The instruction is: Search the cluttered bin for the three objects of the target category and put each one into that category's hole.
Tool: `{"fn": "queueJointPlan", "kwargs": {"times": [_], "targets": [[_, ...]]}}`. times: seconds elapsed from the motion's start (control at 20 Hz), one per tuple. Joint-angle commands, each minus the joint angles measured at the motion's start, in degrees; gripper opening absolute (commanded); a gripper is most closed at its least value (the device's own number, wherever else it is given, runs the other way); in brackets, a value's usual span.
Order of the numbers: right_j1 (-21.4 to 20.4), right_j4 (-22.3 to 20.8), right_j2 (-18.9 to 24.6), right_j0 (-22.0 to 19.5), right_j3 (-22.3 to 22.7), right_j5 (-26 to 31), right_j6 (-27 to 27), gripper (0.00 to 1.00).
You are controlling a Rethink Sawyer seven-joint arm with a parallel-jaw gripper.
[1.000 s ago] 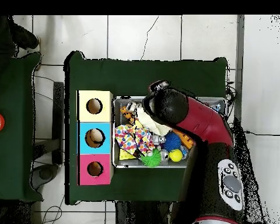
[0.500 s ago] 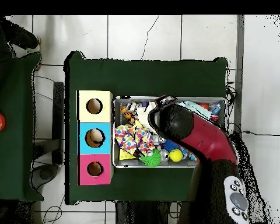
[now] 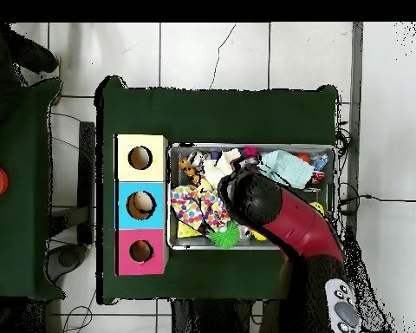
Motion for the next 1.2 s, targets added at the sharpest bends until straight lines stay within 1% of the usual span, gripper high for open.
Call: {"fn": "queueJointPlan", "kwargs": {"times": [0.05,0.15,0.35,0.6,0.75,0.9,1.0,1.15,1.2], "targets": [[3.07,8.74,-0.84,4.13,4.72,-1.87,20.7,1.0],[3.75,9.94,-2.51,5.61,3.77,-1.46,20.23,1.0],[2.98,10.62,-3.19,4.58,3.34,0.69,15.91,1.0],[2.0,10.57,-3.92,3.61,4.1,1.21,12.85,1.0],[0.99,9.7,-5.13,3.33,3.67,3.41,11.36,1.0],[-0.38,9.22,-4.16,1.7,4.36,4.85,9.32,1.0],[0.42,8.81,-4.83,2.33,3.34,4.84,9.45,1.0],[1.19,9.06,-3.39,1.88,2.93,3.99,9.07,1.0],[1.36,9.06,-3.64,2.38,2.57,4.18,9.37,1.0]]}}
